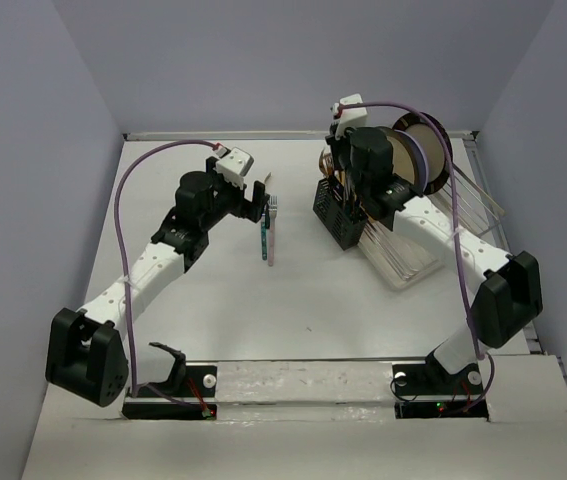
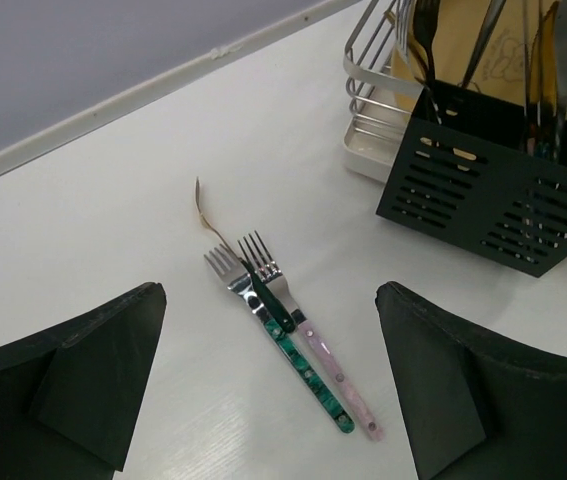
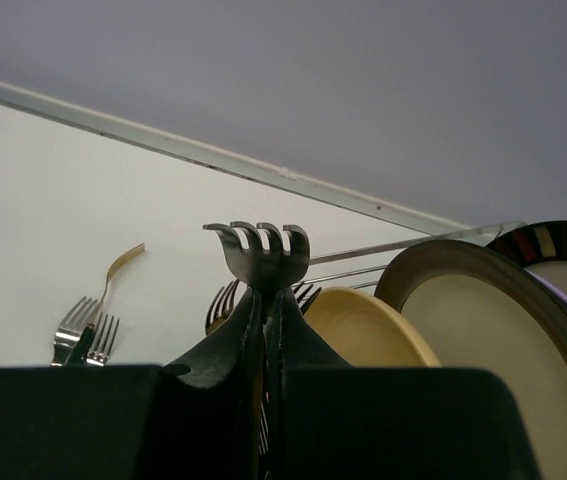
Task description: Sort the eating utensils into containers
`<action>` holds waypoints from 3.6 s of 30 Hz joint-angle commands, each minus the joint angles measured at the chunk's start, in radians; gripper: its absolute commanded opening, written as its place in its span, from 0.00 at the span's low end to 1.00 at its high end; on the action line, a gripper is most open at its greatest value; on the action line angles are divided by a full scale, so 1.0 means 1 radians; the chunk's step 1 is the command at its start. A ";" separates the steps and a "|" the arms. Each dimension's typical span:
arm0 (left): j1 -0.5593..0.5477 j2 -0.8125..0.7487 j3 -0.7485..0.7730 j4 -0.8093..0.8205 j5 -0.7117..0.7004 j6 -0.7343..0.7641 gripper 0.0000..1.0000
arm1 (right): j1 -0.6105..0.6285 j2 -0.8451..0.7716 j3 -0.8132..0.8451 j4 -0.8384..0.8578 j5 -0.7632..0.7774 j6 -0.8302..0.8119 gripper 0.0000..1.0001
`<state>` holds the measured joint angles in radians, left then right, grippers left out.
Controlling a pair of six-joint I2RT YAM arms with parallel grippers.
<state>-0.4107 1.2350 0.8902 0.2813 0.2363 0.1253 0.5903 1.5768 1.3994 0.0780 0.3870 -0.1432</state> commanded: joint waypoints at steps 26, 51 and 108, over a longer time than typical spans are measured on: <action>0.004 0.014 -0.004 0.022 -0.055 0.037 0.99 | 0.020 -0.095 0.078 -0.047 -0.095 0.076 0.00; 0.004 0.011 -0.016 0.016 -0.055 0.040 0.99 | 0.020 0.025 0.062 -0.075 -0.053 0.082 0.00; 0.243 0.096 -0.183 0.130 -0.170 0.011 0.99 | 0.224 0.632 0.487 -0.566 -0.246 0.248 0.51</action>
<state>-0.1688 1.3537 0.7124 0.3553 0.0704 0.1375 0.8066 2.2665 1.8690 -0.4984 0.1284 0.0902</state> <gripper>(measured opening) 0.989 0.513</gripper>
